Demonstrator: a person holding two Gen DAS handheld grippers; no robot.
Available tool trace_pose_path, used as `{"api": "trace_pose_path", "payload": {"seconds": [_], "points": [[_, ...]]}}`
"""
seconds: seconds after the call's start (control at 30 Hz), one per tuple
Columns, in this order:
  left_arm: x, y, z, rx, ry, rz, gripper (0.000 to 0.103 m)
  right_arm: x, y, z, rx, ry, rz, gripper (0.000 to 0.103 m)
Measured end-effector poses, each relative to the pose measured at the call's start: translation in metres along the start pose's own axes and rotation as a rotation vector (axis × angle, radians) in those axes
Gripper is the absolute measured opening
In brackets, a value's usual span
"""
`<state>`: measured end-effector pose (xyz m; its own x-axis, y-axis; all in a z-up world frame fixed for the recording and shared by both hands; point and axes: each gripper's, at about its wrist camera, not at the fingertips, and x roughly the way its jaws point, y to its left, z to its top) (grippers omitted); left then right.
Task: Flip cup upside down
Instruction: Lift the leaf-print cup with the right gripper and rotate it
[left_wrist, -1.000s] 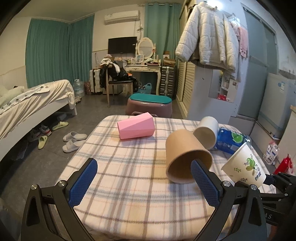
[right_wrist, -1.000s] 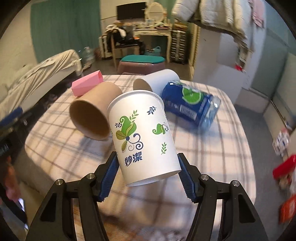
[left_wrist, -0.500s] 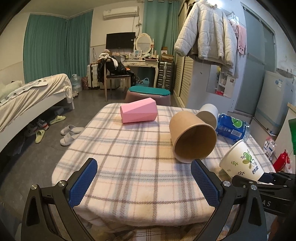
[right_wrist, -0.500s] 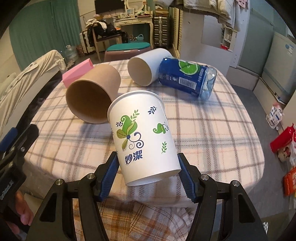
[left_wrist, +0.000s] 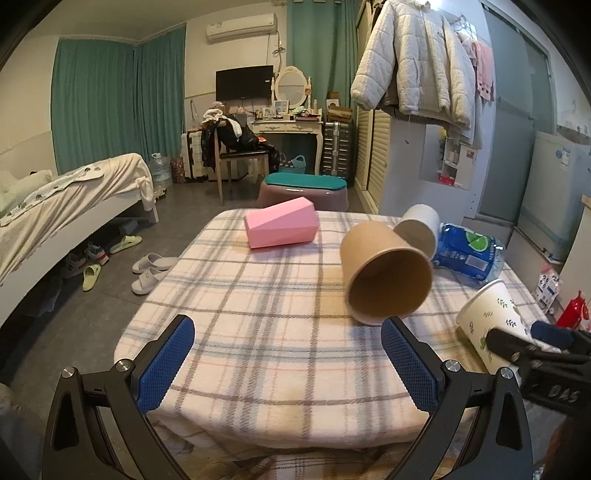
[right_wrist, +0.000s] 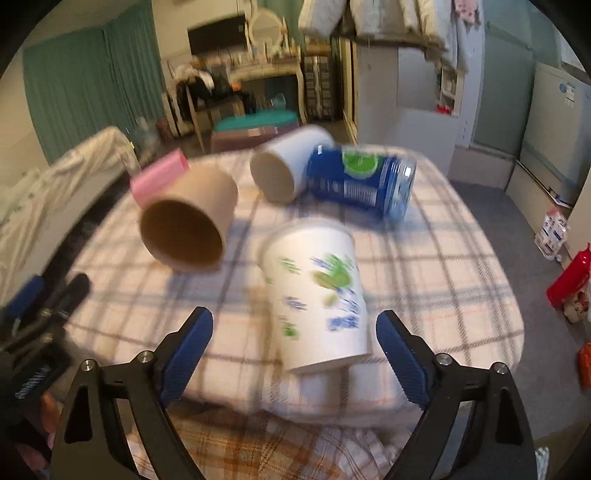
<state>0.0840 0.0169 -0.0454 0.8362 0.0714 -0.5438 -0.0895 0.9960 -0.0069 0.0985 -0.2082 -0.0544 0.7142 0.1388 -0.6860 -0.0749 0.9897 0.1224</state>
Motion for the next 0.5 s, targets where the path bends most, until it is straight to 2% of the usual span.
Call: {"api": "trace_pose_path", "payload": {"seconds": [0.1, 0.23, 0.5], "points": [[-0.008, -0.014, 0.003, 0.021, -0.012, -0.001, 0.103, -0.017, -0.013, 0.002, 0.010, -0.059, 0.022, 0.090], [-0.019, -0.041, 0.004, 0.041, -0.022, -0.025, 0.103, -0.046, -0.037, -0.001, -0.004, -0.154, 0.003, 0.090], [-0.026, -0.105, -0.003, 0.048, 0.003, -0.105, 0.103, -0.082, -0.098, -0.013, -0.002, -0.260, -0.113, 0.090]]}}
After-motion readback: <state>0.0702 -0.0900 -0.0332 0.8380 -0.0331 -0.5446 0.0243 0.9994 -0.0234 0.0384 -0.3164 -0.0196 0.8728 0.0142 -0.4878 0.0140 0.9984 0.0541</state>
